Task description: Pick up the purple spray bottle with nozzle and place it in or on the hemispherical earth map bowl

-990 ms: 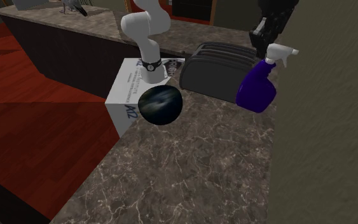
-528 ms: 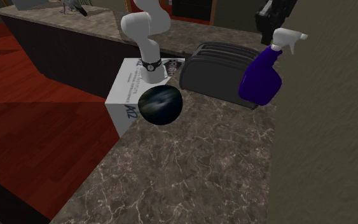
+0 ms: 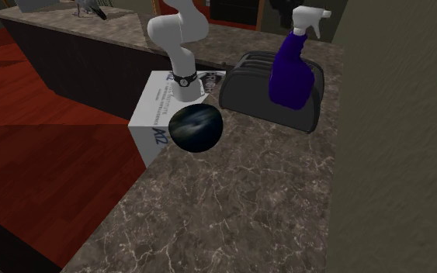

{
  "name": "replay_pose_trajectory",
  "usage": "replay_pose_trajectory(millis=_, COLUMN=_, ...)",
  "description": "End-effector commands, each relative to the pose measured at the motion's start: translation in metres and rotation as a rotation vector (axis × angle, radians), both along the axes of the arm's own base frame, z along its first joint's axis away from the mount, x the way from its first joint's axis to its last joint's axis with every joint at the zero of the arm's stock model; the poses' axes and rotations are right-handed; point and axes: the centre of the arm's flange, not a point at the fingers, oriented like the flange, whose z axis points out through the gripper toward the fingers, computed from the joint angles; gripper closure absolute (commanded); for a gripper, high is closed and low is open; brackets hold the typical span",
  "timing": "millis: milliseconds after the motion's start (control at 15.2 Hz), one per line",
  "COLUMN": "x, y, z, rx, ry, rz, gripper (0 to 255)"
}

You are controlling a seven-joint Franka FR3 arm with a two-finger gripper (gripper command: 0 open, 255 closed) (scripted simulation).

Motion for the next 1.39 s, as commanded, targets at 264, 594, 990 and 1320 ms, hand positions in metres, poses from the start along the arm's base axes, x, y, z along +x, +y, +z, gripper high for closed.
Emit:
replay_pose_trajectory(millis=264, x=-0.034, y=-0.067, z=0.023, rx=0.000, ry=0.001, rz=0.000, gripper=255)
replay_pose_trajectory(millis=594, x=-0.063, y=-0.123, z=0.043, rx=0.000, ry=0.001, rz=0.000, gripper=255)
replay_pose_trajectory(millis=990, x=-0.098, y=-0.189, z=0.068, rx=0.000, ry=0.001, rz=0.000, gripper=255)
replay_pose_trajectory(millis=1320, x=-0.103, y=-0.199, z=0.051, rx=0.000, ry=0.001, rz=0.000, gripper=255)
